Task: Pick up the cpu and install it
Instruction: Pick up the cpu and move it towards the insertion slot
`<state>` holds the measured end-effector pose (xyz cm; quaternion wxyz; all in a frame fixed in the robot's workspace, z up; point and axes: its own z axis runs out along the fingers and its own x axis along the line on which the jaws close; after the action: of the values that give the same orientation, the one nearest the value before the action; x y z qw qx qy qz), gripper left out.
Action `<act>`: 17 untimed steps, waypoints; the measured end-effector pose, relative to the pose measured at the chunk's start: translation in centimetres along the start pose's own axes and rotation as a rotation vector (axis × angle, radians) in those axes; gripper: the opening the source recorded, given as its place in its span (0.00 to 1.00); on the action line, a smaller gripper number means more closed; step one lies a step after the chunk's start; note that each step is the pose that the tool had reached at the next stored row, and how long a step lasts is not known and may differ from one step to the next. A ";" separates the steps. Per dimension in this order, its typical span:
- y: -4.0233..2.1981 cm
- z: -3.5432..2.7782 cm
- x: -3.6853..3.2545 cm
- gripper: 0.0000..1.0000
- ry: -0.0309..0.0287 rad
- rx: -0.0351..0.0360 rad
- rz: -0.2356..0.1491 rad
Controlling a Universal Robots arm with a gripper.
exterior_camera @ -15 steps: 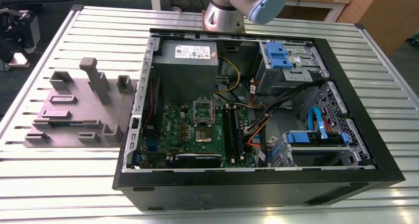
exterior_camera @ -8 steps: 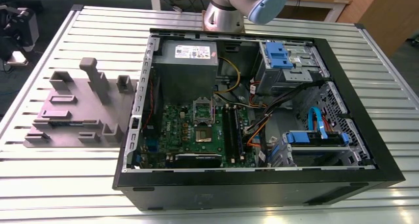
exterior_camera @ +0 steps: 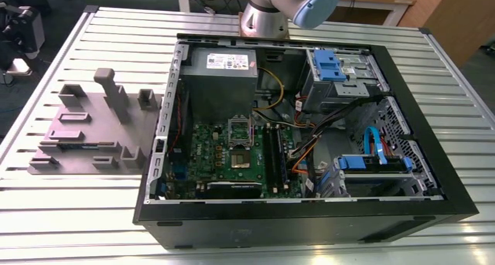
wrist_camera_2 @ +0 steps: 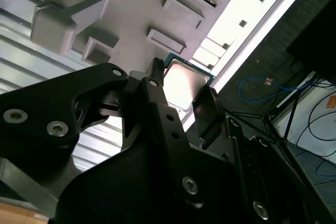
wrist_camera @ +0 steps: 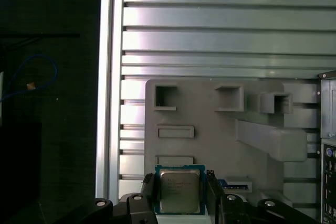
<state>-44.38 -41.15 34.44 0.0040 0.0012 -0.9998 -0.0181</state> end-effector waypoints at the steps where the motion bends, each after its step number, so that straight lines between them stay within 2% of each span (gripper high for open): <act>1: 0.00 -0.01 0.00 0.47 0.0000 0.0000 0.000; 17: 0.01 -0.30 0.01 0.47 0.0003 0.0000 0.000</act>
<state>-44.39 -41.15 34.74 0.0041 0.0011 -0.9998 -0.0181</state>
